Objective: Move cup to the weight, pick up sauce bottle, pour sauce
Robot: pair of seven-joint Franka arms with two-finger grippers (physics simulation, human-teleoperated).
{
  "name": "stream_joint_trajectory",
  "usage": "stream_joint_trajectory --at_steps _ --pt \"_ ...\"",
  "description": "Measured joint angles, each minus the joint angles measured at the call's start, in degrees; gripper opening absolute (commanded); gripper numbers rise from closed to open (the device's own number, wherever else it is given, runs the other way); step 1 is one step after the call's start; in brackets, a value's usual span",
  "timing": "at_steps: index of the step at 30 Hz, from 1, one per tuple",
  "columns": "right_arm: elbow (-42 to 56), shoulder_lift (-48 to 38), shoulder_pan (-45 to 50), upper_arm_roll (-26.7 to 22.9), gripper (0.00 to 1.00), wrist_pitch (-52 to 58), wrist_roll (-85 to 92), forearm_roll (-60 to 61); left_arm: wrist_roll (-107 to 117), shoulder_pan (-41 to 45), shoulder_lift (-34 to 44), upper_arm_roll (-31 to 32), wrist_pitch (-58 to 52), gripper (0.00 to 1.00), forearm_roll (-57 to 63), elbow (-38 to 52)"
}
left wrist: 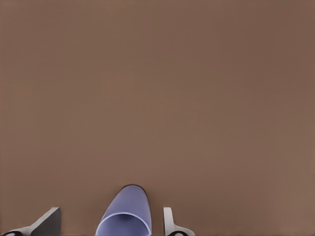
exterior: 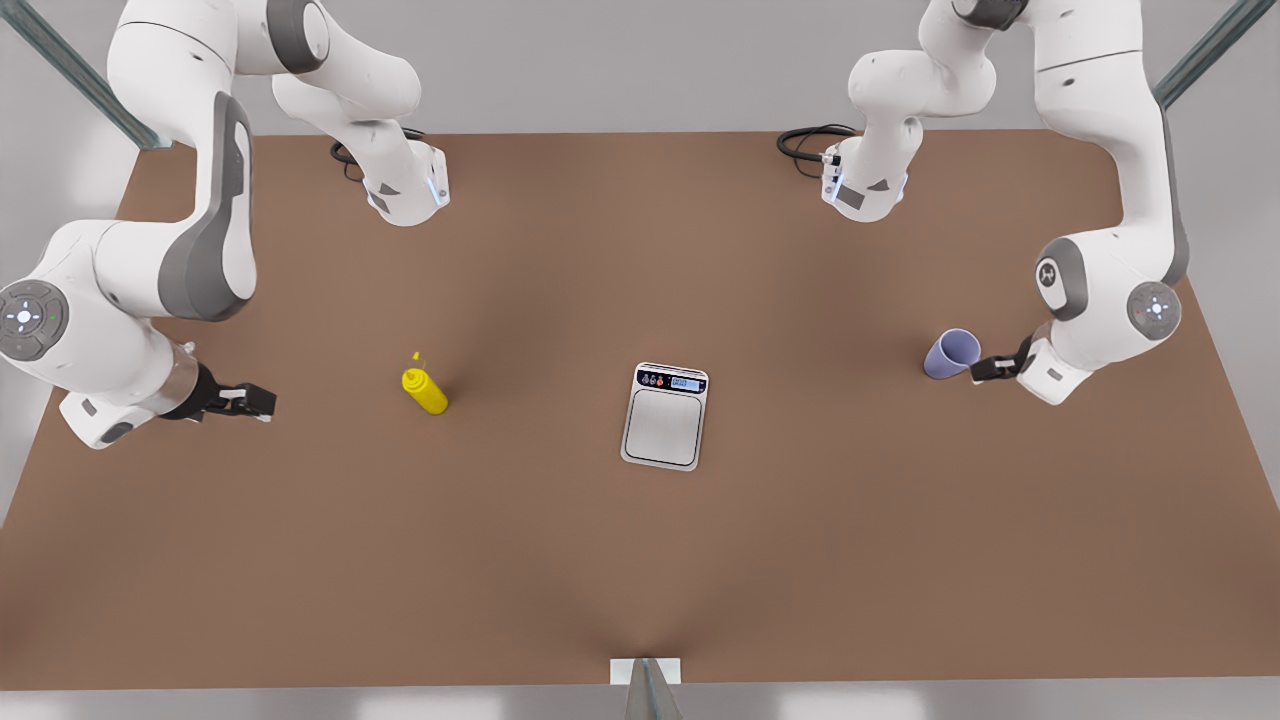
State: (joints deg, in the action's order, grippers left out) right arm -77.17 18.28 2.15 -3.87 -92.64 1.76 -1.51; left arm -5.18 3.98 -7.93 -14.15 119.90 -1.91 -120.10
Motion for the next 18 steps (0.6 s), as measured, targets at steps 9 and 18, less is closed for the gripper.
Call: stream_joint_trajectory --at_steps 9,18 --pt "-0.52 0.26 -0.13 0.09 1.00 1.12 0.26 -0.16 -3.96 -0.27 2.17 -3.99 8.89 1.00 0.03 -11.12" --pt "-1.40 0.70 -0.22 0.09 1.00 0.53 0.18 -0.15 -3.96 0.18 1.98 -4.04 14.12 0.93 0.11 -17.63"
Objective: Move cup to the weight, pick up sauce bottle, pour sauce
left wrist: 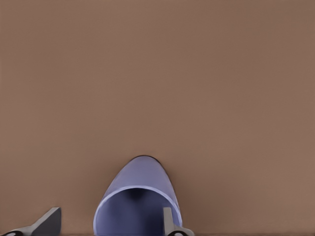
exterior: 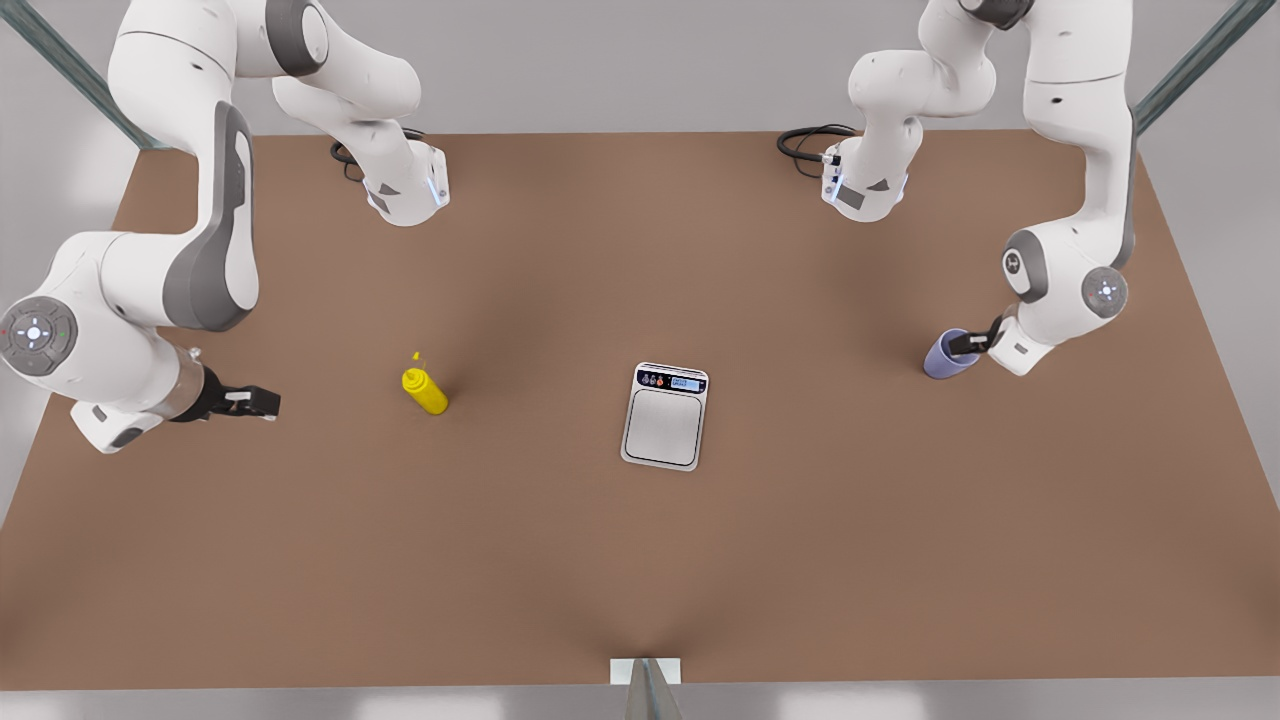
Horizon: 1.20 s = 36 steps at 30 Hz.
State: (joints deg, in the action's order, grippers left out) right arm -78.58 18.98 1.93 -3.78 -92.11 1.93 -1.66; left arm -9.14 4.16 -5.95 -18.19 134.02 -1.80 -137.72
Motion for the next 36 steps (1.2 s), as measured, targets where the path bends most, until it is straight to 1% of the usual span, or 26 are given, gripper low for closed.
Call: stream_joint_trajectory --at_steps 2,3,4,6,7,8,9,10,11,12,13,14,15,20,22,24,25,26,28,31,34,36 --pt "0.00 0.10 -0.02 0.00 1.00 0.00 0.09 -0.01 0.00 -0.02 -0.03 -0.08 -0.09 0.93 0.01 -0.55" --pt "0.00 0.31 -0.07 -0.01 1.00 0.00 0.09 0.02 0.00 -0.07 -0.03 -0.04 0.00 0.89 0.03 -0.70" --pt "0.00 0.36 -0.08 -0.08 1.00 0.00 0.09 -0.01 0.00 0.00 -0.32 -0.09 0.08 0.66 0.04 -0.70" --pt "0.00 0.45 -0.08 -0.06 1.00 -0.14 0.17 -0.01 -0.05 0.09 -1.81 -0.08 0.73 0.54 0.06 -0.70" --pt "0.00 0.53 -0.09 -0.09 1.00 -0.18 0.18 -0.01 -0.69 0.06 -2.34 -0.08 1.09 0.52 0.08 -0.70" --pt "0.00 0.53 -0.07 -0.09 1.00 -0.18 0.18 -0.01 -2.31 0.00 -2.94 -0.09 1.62 0.51 0.11 -0.70" --pt "0.00 0.62 -0.02 -0.05 1.00 -0.18 0.18 -0.09 -2.46 -0.04 -3.57 -0.09 2.25 0.48 0.13 -0.71" --pt "0.00 0.62 -0.09 -0.08 1.00 -0.18 0.22 -0.09 -2.46 0.05 -3.63 -0.09 2.30 0.41 0.14 -0.70" --pt "0.00 0.62 -0.09 -0.01 1.00 -0.21 0.55 -0.17 -2.46 -0.02 -3.63 -0.09 2.46 0.38 0.15 -0.70" --pt "0.00 0.62 -0.05 -0.03 1.00 -0.26 0.61 -0.40 -2.46 0.01 -3.68 -0.03 2.93 0.31 0.15 -0.70" --pt "0.00 0.66 0.09 -0.09 1.00 -0.22 0.64 -0.44 -2.46 0.01 -4.04 -0.01 3.21 0.28 0.15 -0.70" --pt "0.03 0.71 0.08 -0.04 1.00 -0.26 0.62 -0.53 -2.46 0.01 -4.15 0.00 3.34 0.28 0.16 -0.78" --pt "0.03 0.71 0.12 -0.05 1.00 -0.31 0.82 -0.62 -2.46 0.03 -4.16 0.00 3.42 0.23 0.16 -0.76" --pt "0.09 0.81 -0.11 -0.01 1.00 -0.03 4.17 -0.62 -2.46 0.05 -5.74 0.00 5.39 0.22 0.18 -0.88" --pt "-0.12 0.21 -0.27 0.01 1.00 1.09 16.69 0.43 -2.46 0.04 -5.74 -0.01 5.28 0.21 0.20 -0.88" --pt "-2.80 0.11 -7.16 0.08 1.00 0.94 34.06 7.81 -2.37 0.07 -5.65 -0.02 5.37 0.21 0.62 -0.88" --pt "-4.05 0.10 -8.33 0.08 1.00 0.55 41.44 9.36 -2.37 0.03 -5.52 -0.02 5.39 0.21 0.88 -0.88" --pt "-6.48 0.11 -10.68 0.05 1.00 0.36 48.30 13.49 -2.37 0.03 -5.35 -0.02 5.44 0.21 1.06 -0.88" --pt "-13.02 -0.64 -14.00 0.02 1.00 -3.60 60.68 19.85 -2.41 0.08 -5.08 0.28 5.40 0.21 1.48 -0.79" --pt "-19.67 -0.57 -19.56 0.00 1.00 -4.48 77.65 29.10 -2.39 0.10 -4.95 0.41 5.41 0.21 2.03 -0.74" --pt "-28.36 -0.68 -25.27 -0.08 1.00 -4.73 90.31 38.51 -2.38 0.27 -4.95 1.35 6.10 0.21 2.28 -0.54" --pt "-35.93 -1.55 -28.99 -0.09 1.00 -4.80 96.61 44.50 -2.37 0.15 -4.95 1.86 6.33 0.21 2.30 -0.44"
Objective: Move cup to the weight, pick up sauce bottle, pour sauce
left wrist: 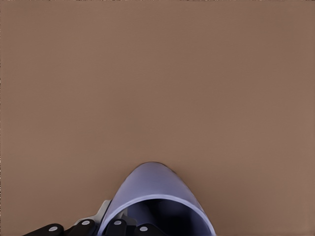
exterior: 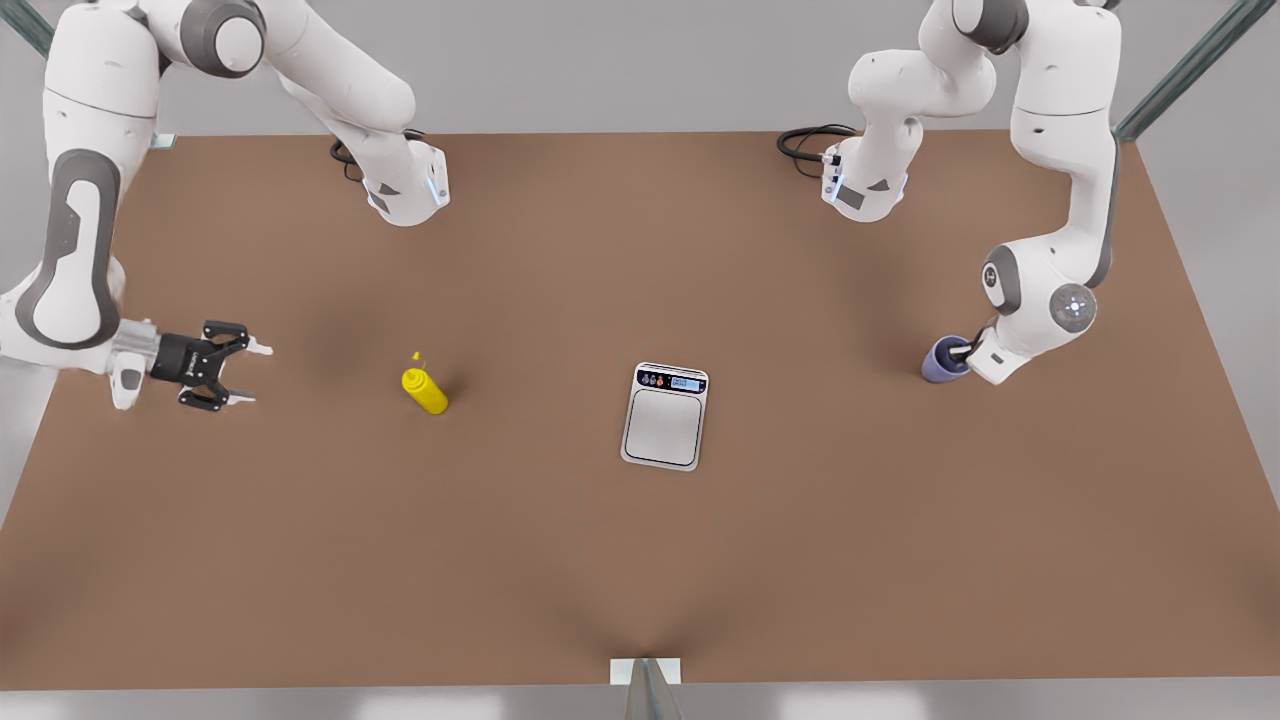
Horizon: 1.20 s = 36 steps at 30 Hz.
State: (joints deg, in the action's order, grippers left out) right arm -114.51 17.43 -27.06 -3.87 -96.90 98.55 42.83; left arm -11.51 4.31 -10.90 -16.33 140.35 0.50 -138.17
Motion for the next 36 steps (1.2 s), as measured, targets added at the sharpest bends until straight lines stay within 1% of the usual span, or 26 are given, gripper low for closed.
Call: stream_joint_trajectory --at_steps 4,7,9,10,12,13,16,19,24,27,34,36 --pt "-11.74 -2.19 -2.35 0.00 1.00 -3.63 11.70 8.65 0.14 0.04 0.56 1.52 0.42 0.21 -0.39 0.31" --pt "-17.36 -2.18 -3.30 0.05 1.00 -6.22 20.72 13.63 0.26 0.25 1.58 3.94 -0.06 0.21 -1.92 0.79" --pt "-18.38 -1.59 -2.25 0.38 1.00 -7.50 24.87 16.10 0.53 0.40 1.96 5.27 -0.21 0.21 -3.22 0.96" --pt "-18.55 -0.51 -1.15 0.53 1.00 -7.59 27.27 18.00 0.77 -0.02 2.11 6.37 -0.08 0.21 -3.71 1.05" --pt "-18.56 2.03 0.45 0.58 1.00 -7.60 31.57 21.09 1.01 0.52 2.12 6.54 -0.05 0.21 -4.53 1.13" --pt "-18.56 3.12 1.54 0.62 1.00 -7.60 33.66 22.33 1.55 2.46 2.03 6.54 -0.11 0.21 -5.42 1.78" --pt "-18.56 5.34 4.12 0.62 1.00 -7.60 40.00 23.08 7.22 6.36 1.71 6.72 -0.22 0.21 -7.11 2.93" --pt "-19.08 6.86 4.30 0.62 1.00 -7.60 44.64 23.00 10.10 8.42 1.58 6.85 -0.32 0.21 -7.86 3.74" --pt "-18.81 9.27 4.53 0.79 1.00 -7.51 46.57 23.39 14.91 11.76 0.98 7.17 -1.96 0.21 -8.52 6.36" --pt "-17.11 11.19 9.19 0.88 1.00 -7.66 46.65 27.88 18.64 14.76 -0.28 7.17 -2.00 0.21 -8.81 8.06" --pt "-13.94 14.43 12.73 0.88 1.00 -7.69 47.22 31.16 23.22 18.24 -3.23 7.23 -4.80 0.21 -9.90 13.15" --pt "-13.85 14.74 14.11 0.93 1.00 -7.69 47.61 31.63 26.73 19.02 -4.14 8.46 -4.98 0.21 -10.47 14.76"
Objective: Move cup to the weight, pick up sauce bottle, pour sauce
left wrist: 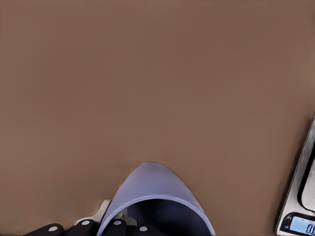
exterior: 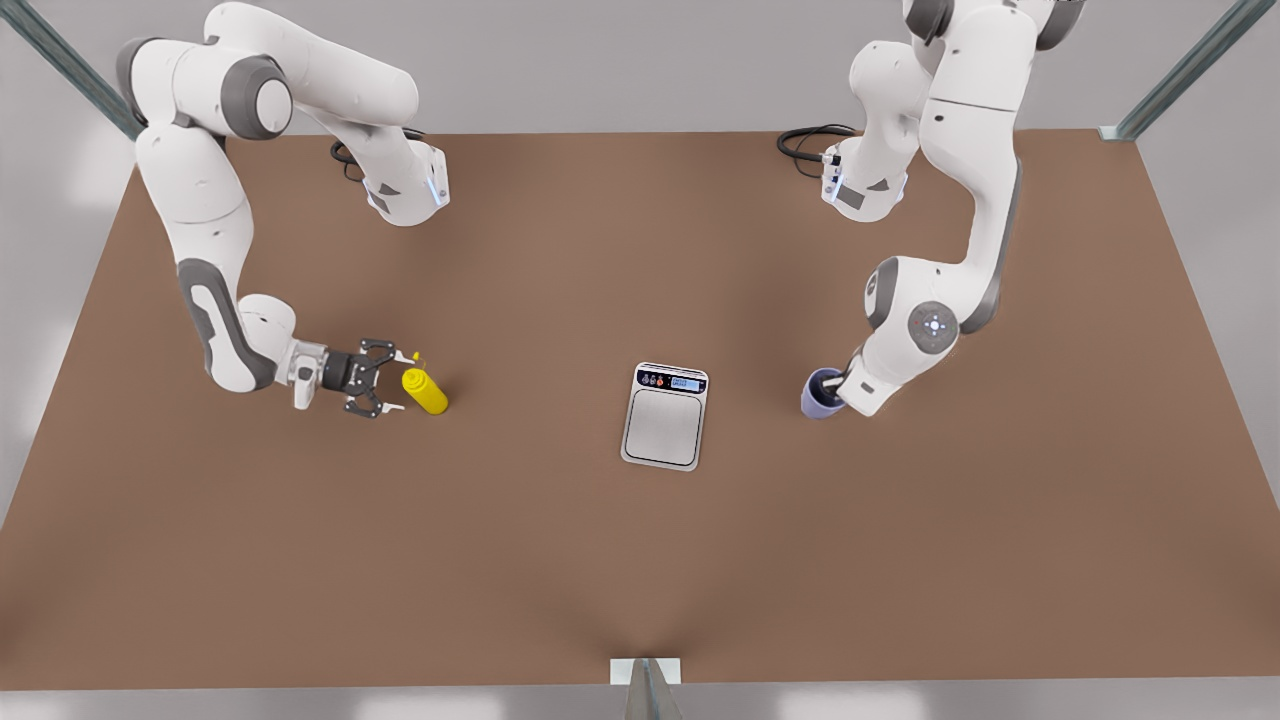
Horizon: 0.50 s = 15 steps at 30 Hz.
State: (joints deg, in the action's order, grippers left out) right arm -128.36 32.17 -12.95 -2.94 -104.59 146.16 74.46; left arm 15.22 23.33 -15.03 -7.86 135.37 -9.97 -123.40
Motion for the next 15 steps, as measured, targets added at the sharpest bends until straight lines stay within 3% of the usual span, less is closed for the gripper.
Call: stream_joint_trajectory --at_steps 15 --pt "1.67 1.85 3.81 0.39 1.00 0.00 0.66 2.53 16.58 5.92 -5.62 4.36 -2.55 0.21 -4.33 10.22"
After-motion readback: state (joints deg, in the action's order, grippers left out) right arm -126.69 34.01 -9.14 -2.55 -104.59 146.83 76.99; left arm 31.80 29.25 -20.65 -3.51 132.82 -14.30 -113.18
